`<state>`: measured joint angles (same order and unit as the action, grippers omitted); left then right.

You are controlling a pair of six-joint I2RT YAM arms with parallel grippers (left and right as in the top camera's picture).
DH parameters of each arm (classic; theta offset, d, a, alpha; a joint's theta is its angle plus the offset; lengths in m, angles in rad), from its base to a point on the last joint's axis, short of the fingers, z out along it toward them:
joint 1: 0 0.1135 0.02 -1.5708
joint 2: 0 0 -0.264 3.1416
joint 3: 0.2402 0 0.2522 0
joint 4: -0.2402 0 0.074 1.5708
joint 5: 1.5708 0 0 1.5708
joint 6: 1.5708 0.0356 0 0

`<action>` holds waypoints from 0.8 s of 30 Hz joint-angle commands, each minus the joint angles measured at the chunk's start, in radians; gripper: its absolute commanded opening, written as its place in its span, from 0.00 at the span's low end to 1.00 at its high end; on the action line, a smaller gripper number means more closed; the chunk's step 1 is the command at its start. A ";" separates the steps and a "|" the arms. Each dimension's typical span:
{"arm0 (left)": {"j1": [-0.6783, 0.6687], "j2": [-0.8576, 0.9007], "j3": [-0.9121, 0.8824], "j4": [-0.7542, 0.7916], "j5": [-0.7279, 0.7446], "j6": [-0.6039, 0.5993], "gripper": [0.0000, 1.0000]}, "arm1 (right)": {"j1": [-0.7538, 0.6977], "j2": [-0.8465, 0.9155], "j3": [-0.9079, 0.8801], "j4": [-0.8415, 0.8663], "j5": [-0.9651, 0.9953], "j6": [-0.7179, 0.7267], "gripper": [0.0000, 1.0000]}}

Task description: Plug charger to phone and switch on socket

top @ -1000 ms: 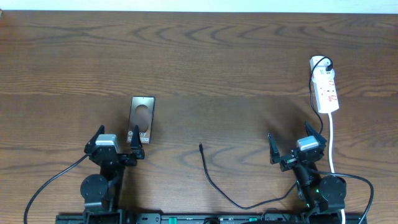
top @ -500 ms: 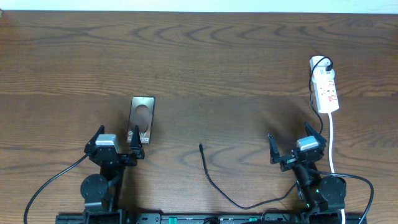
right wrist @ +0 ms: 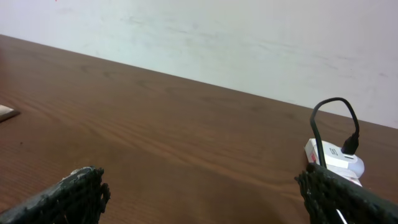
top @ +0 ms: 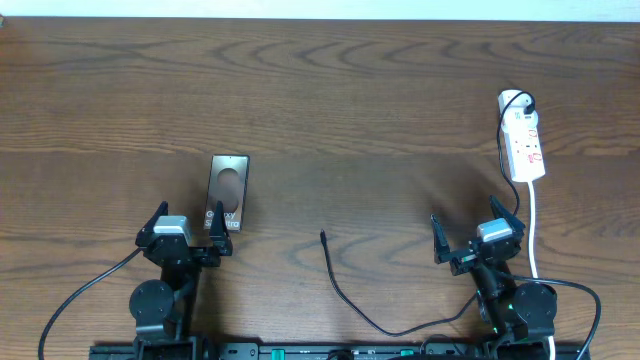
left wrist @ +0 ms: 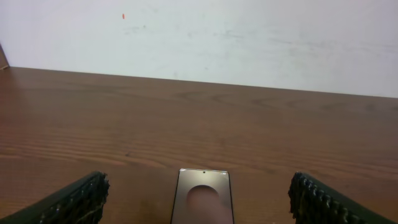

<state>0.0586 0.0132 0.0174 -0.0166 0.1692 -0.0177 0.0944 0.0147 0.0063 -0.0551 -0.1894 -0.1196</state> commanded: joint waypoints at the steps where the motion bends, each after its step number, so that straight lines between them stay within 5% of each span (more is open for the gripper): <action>1: 0.005 -0.002 -0.013 -0.039 0.009 0.014 0.93 | -0.004 -0.006 -0.001 -0.006 0.007 0.014 0.99; 15: 0.005 -0.002 0.010 -0.036 0.010 0.014 0.93 | -0.004 -0.006 -0.001 -0.006 0.007 0.014 0.99; 24: 0.005 0.171 0.220 -0.087 0.030 0.052 0.93 | -0.004 -0.006 -0.001 -0.006 0.007 0.014 0.99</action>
<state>0.0586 0.1104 0.1265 -0.1047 0.1776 -0.0113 0.0944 0.0147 0.0063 -0.0551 -0.1890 -0.1196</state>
